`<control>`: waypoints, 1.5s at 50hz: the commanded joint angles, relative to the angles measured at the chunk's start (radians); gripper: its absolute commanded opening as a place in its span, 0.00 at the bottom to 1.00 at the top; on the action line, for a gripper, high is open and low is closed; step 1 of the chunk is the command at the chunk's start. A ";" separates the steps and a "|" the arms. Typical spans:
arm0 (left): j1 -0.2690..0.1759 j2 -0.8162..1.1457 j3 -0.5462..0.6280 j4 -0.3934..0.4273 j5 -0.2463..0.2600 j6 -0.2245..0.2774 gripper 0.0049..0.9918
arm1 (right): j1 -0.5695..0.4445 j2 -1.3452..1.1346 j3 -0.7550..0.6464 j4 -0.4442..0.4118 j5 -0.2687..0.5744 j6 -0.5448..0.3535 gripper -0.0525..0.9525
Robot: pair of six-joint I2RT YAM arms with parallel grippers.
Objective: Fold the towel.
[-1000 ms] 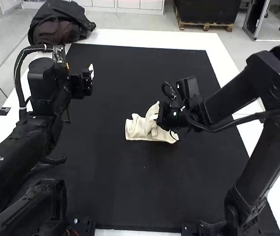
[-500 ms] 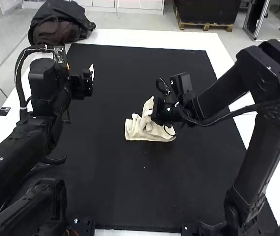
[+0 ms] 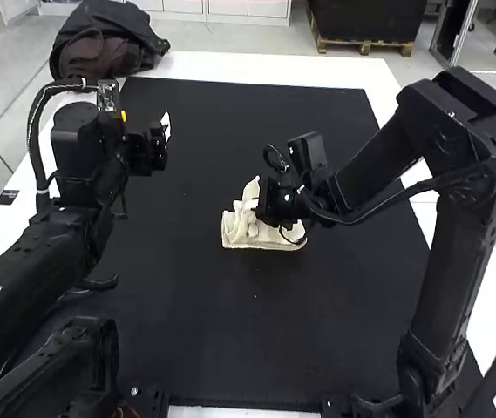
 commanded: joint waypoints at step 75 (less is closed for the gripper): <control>-0.017 -0.020 -0.024 0.010 -0.009 0.013 0.97 | -0.074 -0.138 -0.050 -0.074 -0.005 -0.004 0.05</control>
